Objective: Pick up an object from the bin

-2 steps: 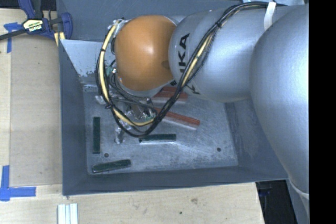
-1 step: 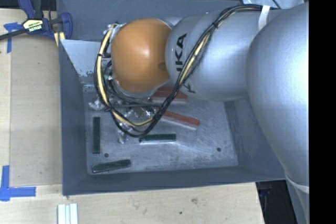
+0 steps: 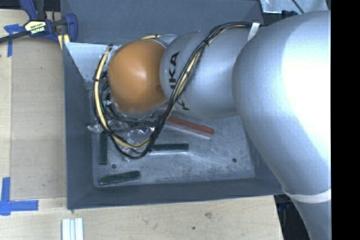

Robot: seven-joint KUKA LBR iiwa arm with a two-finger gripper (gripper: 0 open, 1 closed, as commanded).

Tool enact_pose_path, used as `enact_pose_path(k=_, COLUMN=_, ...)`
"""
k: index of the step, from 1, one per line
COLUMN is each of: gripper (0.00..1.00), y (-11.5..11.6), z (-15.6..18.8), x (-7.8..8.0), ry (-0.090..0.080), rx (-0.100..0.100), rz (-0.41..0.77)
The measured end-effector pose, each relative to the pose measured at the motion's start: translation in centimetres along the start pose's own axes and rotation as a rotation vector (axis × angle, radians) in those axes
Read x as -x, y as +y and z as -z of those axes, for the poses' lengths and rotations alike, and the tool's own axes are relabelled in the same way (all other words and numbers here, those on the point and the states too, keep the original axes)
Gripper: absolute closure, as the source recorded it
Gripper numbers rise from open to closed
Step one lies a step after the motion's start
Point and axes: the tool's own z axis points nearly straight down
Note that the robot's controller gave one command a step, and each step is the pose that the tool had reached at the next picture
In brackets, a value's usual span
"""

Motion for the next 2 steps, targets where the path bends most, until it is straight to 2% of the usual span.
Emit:
enact_pose_path(k=1, gripper=1.00, y=1.21, z=0.55, x=0.32, ry=-0.020, rx=-0.001, rz=0.211)
enact_pose_path(k=2, gripper=1.00, y=1.21, z=0.55, x=0.32, ry=-0.020, rx=-0.001, rz=0.210)
